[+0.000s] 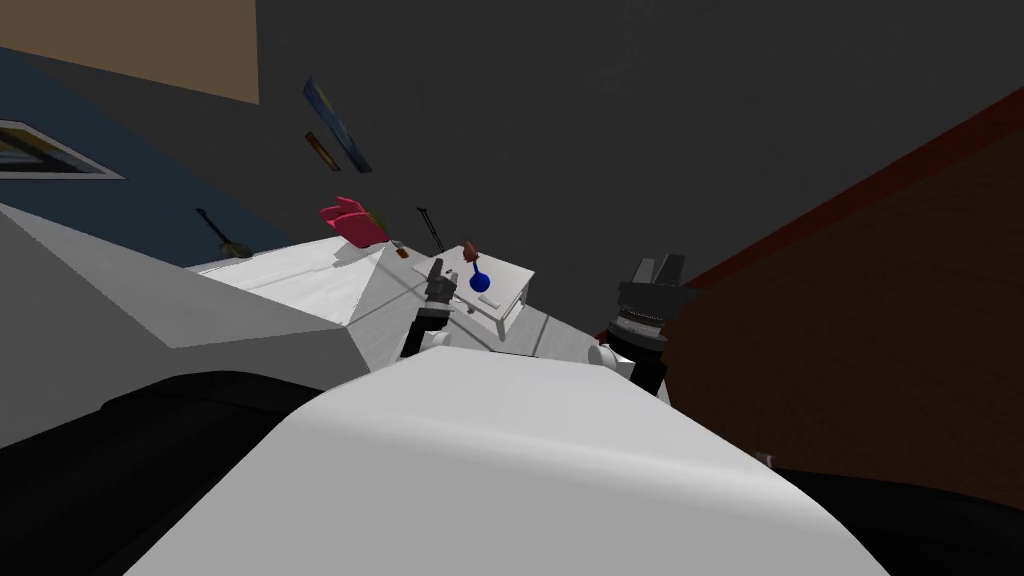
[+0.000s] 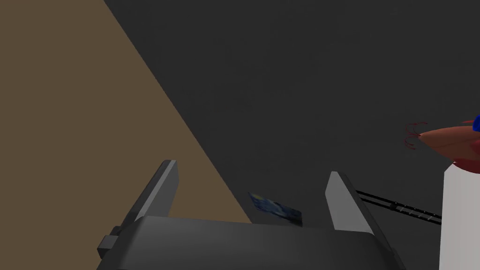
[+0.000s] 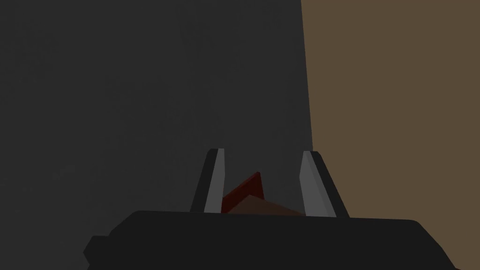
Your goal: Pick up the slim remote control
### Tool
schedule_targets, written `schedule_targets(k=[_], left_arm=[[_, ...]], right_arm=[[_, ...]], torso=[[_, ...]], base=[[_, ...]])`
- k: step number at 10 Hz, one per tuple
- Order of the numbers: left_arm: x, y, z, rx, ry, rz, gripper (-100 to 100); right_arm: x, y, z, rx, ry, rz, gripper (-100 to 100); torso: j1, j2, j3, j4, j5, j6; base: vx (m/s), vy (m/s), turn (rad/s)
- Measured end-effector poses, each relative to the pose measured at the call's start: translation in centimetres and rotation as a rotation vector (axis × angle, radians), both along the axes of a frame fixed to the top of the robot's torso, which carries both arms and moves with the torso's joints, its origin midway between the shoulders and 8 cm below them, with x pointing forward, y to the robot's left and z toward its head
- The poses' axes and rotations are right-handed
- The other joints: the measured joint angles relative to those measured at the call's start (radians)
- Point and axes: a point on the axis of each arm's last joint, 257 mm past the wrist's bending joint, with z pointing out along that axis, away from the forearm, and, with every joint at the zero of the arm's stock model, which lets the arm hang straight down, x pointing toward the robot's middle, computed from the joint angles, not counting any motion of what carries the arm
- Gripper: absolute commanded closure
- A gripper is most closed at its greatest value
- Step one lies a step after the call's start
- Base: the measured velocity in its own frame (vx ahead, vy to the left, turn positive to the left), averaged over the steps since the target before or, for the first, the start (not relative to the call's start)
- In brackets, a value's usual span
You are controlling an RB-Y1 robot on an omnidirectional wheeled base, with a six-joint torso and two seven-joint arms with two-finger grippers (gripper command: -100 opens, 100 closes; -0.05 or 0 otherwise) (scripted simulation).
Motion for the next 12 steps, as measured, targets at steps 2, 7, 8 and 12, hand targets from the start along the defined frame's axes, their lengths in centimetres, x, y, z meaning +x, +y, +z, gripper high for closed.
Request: schedule_targets(k=[2,7,8,12], left_arm=[[1.3,1.1,-2.3,0.011,0.08,-0.006,-100],[3.5,2.8,-7.5,0.024,0.243,-0.004,-100],[4.1,3.5,-8.5,0.026,0.279,-0.003,-100],[4.8,5.5,-13.6,0.032,0.449,0.008,-100]], right_arm=[[0.0,0.0,0.0,0.0,0.0,0.0,0],[0.0,0.0,0.0,0.0,0.0,0.0,0],[0.0,0.0,0.0,0.0,0.0,0.0,0],[0.0,0.0,0.0,0.0,0.0,0.0,0]], torso=[[-0.001,0.0,0.0,0.0,0.0,0.001],[0.001,-0.001,-0.001,0.0,0.0,0.0],[0.0,-0.002,-0.001,0.0,0.0,0.001],[0.0,-0.002,-0.001,-0.001,0.0,0.0]], base=[[-0.017,-0.066,-0.146],[-0.007,-0.047,-0.115],[0.002,-0.072,-0.234],[0.011,-0.055,-0.095]])
